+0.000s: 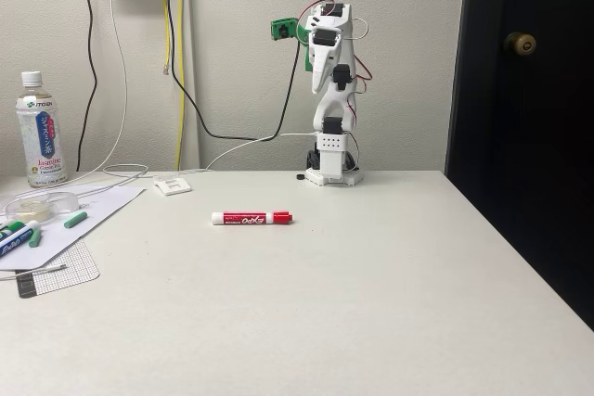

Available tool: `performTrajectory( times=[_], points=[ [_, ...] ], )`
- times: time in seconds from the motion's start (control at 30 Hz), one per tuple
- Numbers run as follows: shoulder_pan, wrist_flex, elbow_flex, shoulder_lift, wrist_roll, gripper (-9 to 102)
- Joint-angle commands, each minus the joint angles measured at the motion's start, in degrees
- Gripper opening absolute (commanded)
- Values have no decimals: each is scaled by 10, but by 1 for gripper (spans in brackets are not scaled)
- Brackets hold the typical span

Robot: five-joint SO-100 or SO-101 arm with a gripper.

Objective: Pick up the red marker.

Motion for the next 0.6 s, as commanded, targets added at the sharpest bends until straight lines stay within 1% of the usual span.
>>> performTrajectory(
  times=[0.0,0.33,0.57],
  points=[
    [29,-10,-23,-1,-18,0],
    [136,-13,-23,-4,-73,0],
    [194,-14,-23,-10,-100,0]
  ],
)
